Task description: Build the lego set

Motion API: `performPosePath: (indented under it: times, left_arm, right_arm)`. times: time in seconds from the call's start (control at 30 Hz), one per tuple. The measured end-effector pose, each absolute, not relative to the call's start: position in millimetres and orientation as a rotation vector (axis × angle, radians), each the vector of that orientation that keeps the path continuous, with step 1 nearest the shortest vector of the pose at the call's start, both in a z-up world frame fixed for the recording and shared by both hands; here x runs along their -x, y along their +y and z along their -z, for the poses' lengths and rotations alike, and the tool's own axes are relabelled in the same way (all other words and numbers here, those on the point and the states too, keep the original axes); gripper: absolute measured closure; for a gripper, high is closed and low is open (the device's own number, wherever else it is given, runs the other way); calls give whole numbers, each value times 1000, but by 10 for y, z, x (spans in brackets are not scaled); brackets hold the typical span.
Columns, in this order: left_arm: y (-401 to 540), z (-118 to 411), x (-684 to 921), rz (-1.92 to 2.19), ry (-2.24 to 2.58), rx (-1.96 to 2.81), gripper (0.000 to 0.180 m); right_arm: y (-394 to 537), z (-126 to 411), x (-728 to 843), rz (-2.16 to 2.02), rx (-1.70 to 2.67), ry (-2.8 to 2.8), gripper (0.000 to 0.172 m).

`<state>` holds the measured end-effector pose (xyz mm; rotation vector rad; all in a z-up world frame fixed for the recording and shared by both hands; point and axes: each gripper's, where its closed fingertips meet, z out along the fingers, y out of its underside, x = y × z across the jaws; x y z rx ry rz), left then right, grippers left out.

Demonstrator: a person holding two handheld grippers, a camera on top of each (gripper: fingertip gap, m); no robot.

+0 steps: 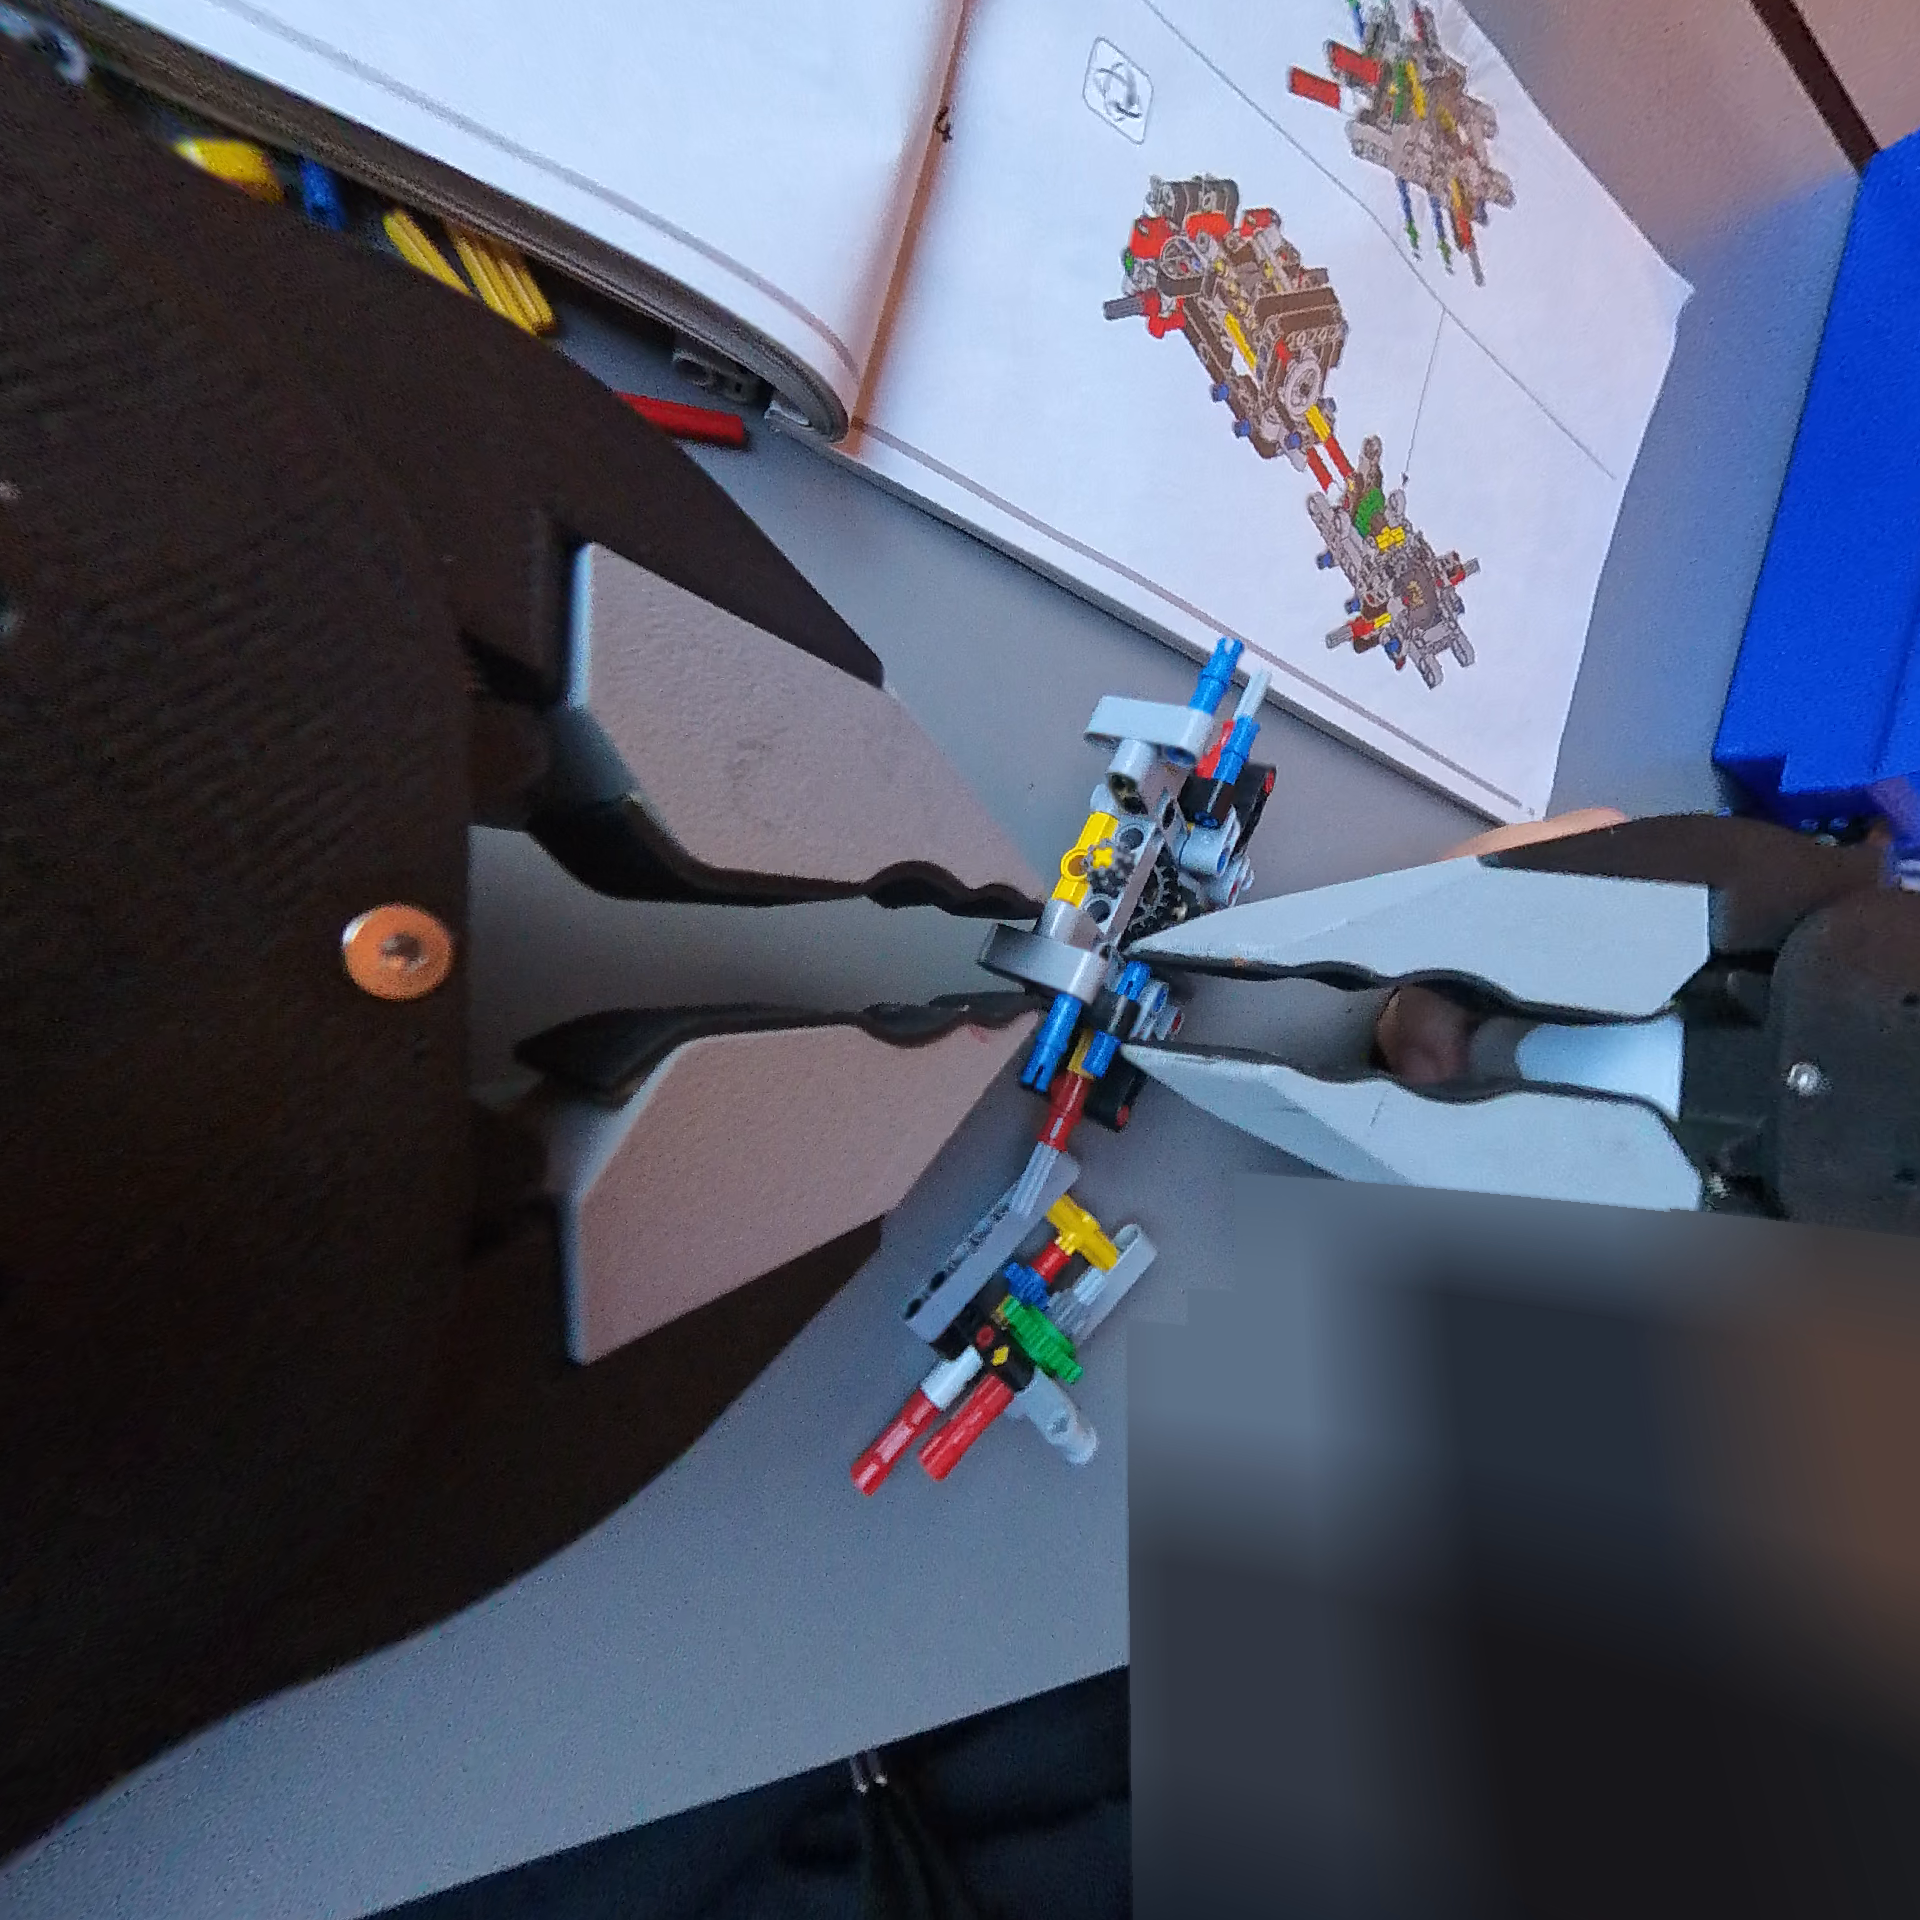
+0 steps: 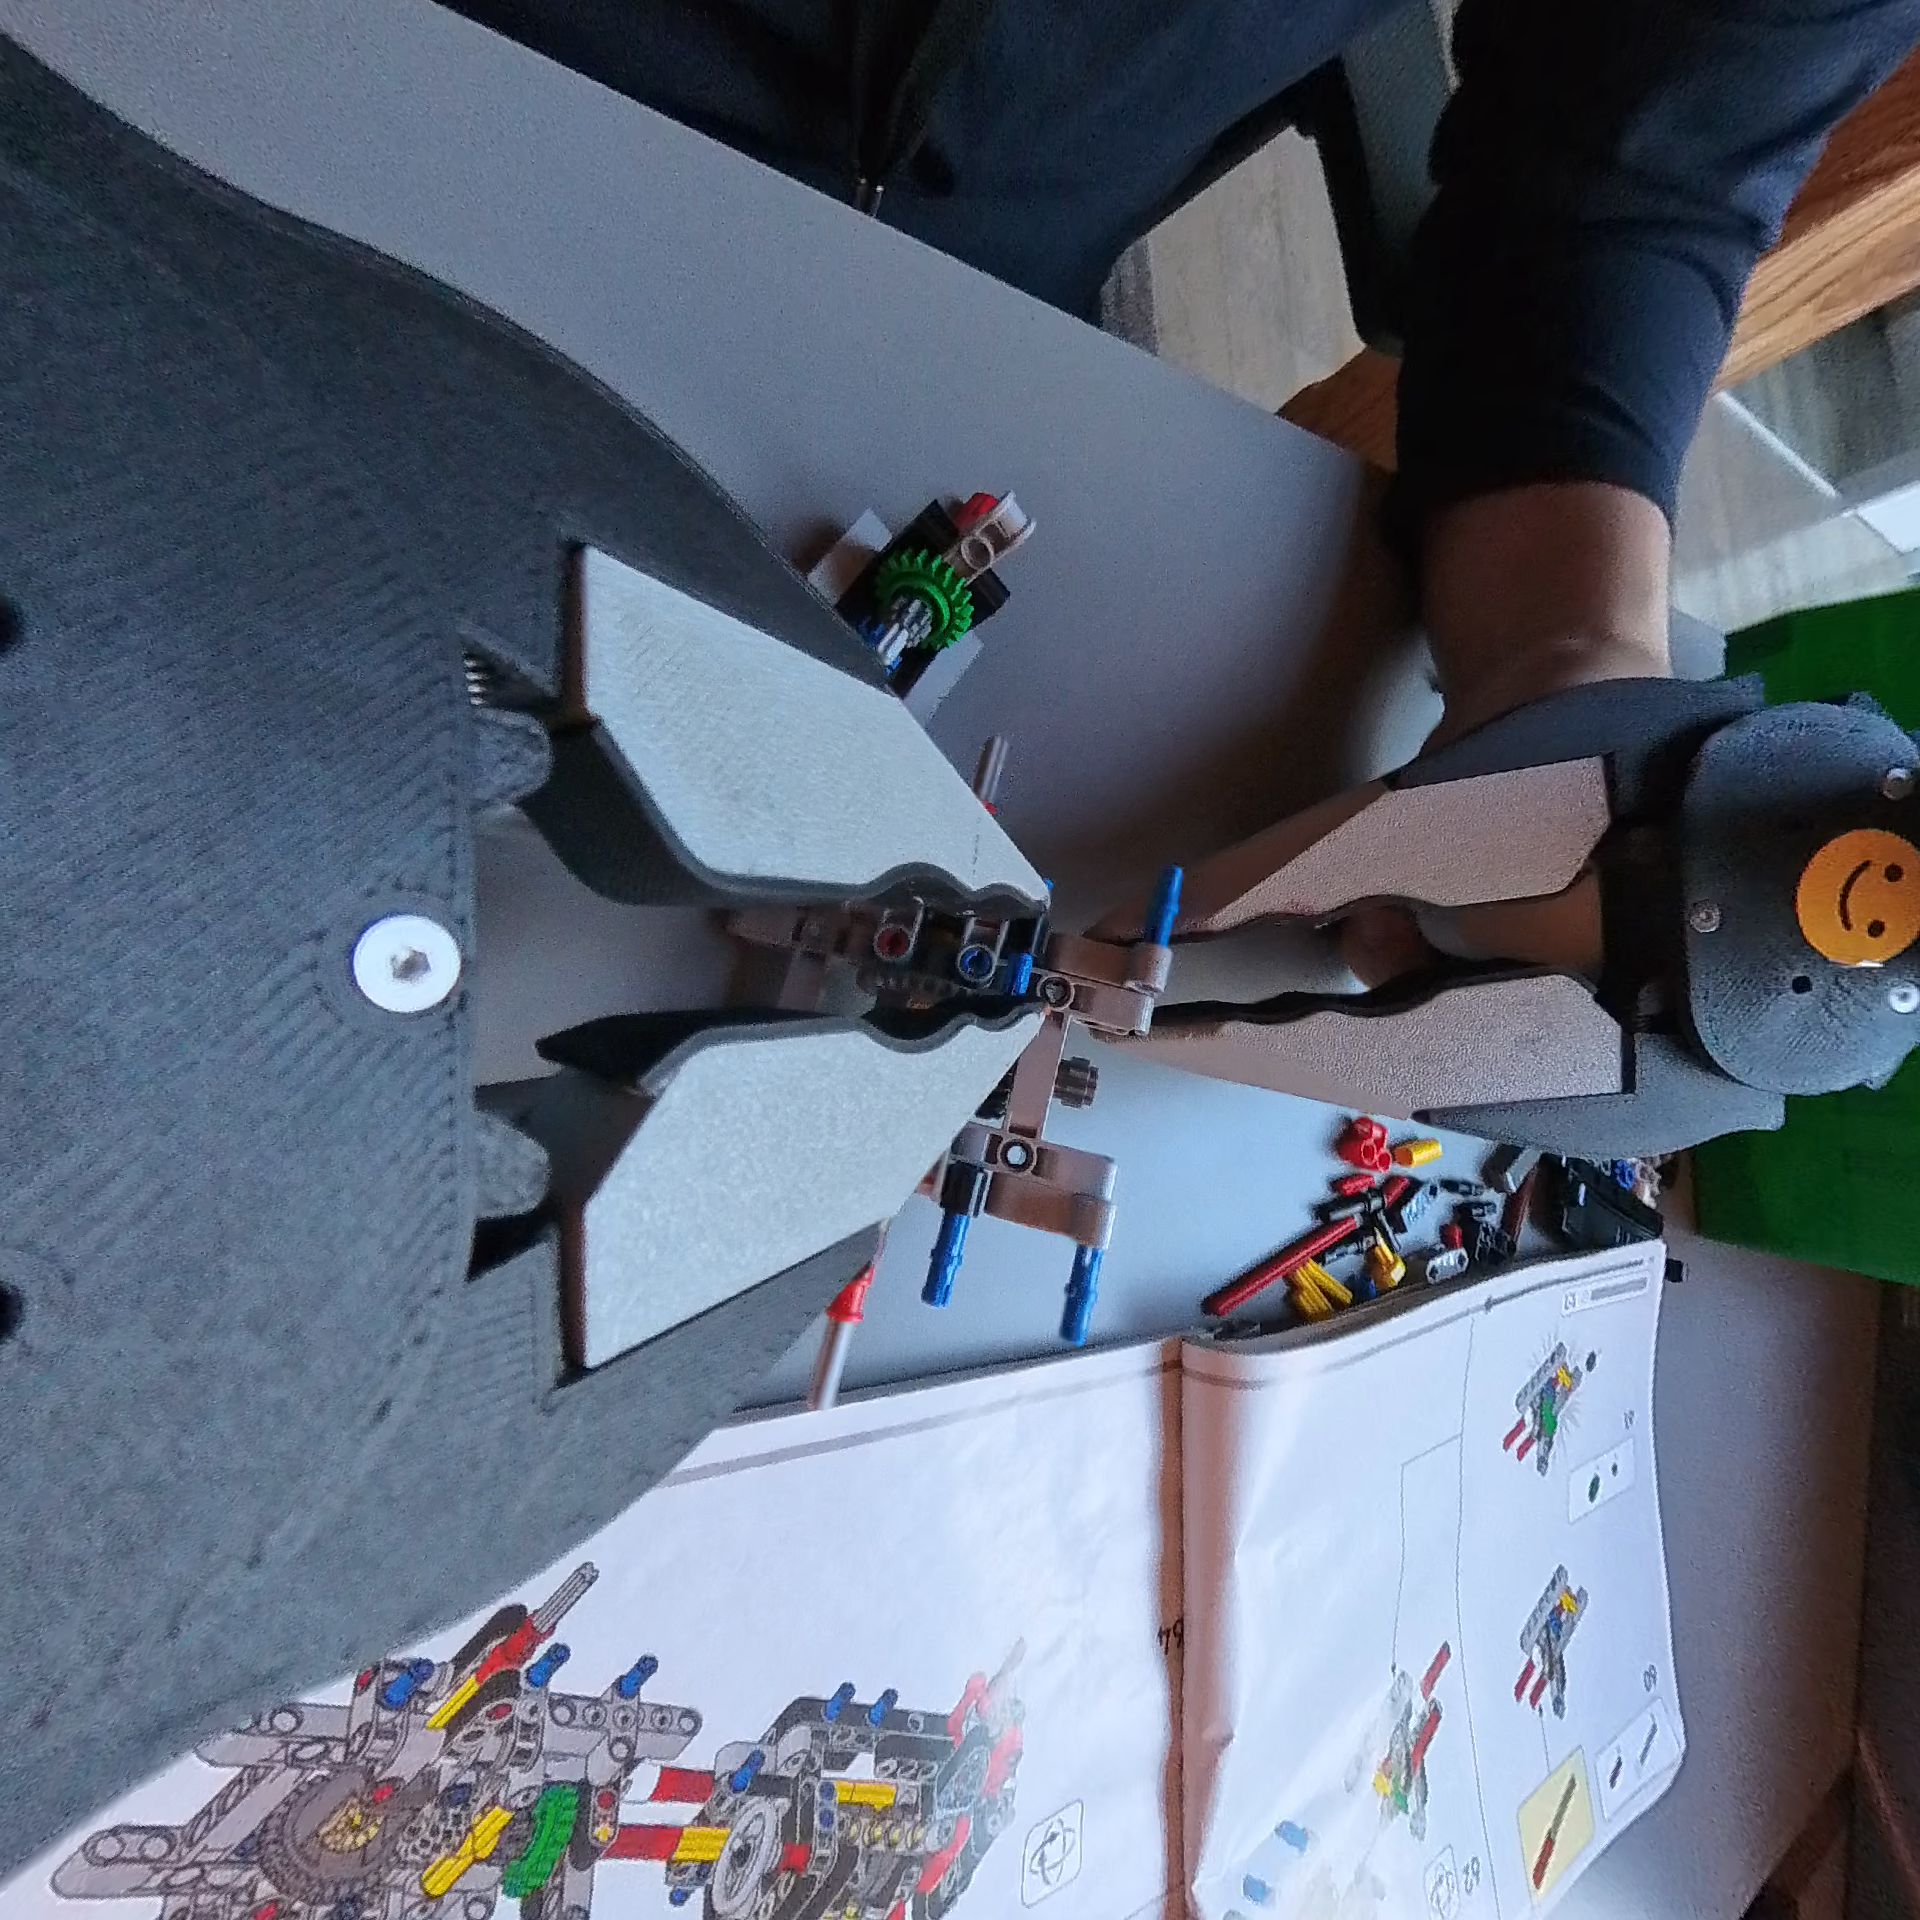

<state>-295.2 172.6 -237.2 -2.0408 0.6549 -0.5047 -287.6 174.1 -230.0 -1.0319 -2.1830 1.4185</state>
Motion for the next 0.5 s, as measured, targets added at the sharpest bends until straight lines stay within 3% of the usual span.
performPosePath:
  times: [0.3,0.43,0.5]
  left_arm:
    - [1733,2186,2946,421,687,1915,175]
    - [1733,2132,2921,457,670,1898,175]
    - [1736,2089,2886,464,670,1881,175]
  right_arm:
    - [1785,2169,2879,-1392,952,-2120,160]
    - [1779,2016,2931,-1398,964,-2038,145]
    - [1764,2054,2951,-1294,930,-2056,147]
